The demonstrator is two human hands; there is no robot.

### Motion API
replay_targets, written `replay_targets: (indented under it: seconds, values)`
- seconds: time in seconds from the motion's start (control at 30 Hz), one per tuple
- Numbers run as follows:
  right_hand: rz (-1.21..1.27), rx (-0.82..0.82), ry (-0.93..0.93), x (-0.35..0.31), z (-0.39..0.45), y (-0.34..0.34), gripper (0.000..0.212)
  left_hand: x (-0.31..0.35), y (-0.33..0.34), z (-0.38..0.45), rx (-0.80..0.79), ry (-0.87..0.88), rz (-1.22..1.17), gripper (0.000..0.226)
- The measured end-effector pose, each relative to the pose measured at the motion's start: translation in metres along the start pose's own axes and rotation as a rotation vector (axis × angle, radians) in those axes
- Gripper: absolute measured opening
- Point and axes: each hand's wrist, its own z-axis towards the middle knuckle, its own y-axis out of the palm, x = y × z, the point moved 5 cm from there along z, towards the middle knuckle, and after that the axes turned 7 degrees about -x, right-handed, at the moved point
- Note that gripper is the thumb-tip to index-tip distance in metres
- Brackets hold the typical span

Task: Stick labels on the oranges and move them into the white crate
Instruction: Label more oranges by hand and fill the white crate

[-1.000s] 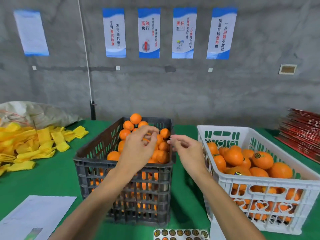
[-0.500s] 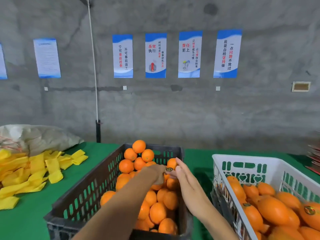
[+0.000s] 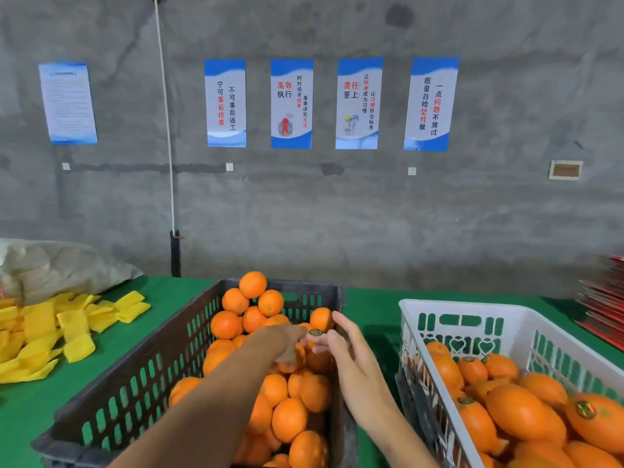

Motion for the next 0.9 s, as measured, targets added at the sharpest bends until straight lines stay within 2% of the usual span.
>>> replay_targets:
  seconds: [0.1, 0.17, 0.27, 0.37, 0.53, 0.73, 0.8, 0.9]
  values:
    - [0.071, 0.148, -0.035, -0.015, -0.008, -0.008, 0.037, -0.009, -0.008, -0.024, 0.038, 0.055, -0.224, 0.064]
    - [0.109, 0.199, -0.059, -0.030, -0.015, -0.011, 0.033, -0.008, -0.015, -0.045, 0.153, 0.162, -0.313, 0.071]
    - [0.170, 0.223, -0.092, -0.061, -0.026, -0.013, 0.033, 0.004, -0.022, -0.087, 0.404, 0.383, -0.301, 0.075]
    - [0.155, 0.238, -0.130, -0.089, -0.040, -0.016, 0.034, 0.021, -0.023, -0.133, 0.559, 0.581, -0.382, 0.069]
    - [0.063, 0.236, -0.128, -0.118, -0.070, -0.025, 0.044, 0.052, -0.026, -0.199, 0.735, 0.683, -0.329, 0.066]
    - [-0.148, 0.259, -0.068, -0.134, -0.104, -0.040, 0.057, 0.077, -0.018, -0.238, 0.836, 0.746, -0.349, 0.064]
    - [-0.108, 0.212, 0.013, -0.130, -0.115, -0.043, 0.061, 0.084, -0.012, -0.246, 0.822, 0.788, -0.468, 0.064]
    - [0.096, 0.078, 0.058, -0.121, -0.130, -0.039, 0.053, 0.102, -0.002, -0.253, 0.726, 0.886, -0.675, 0.066]
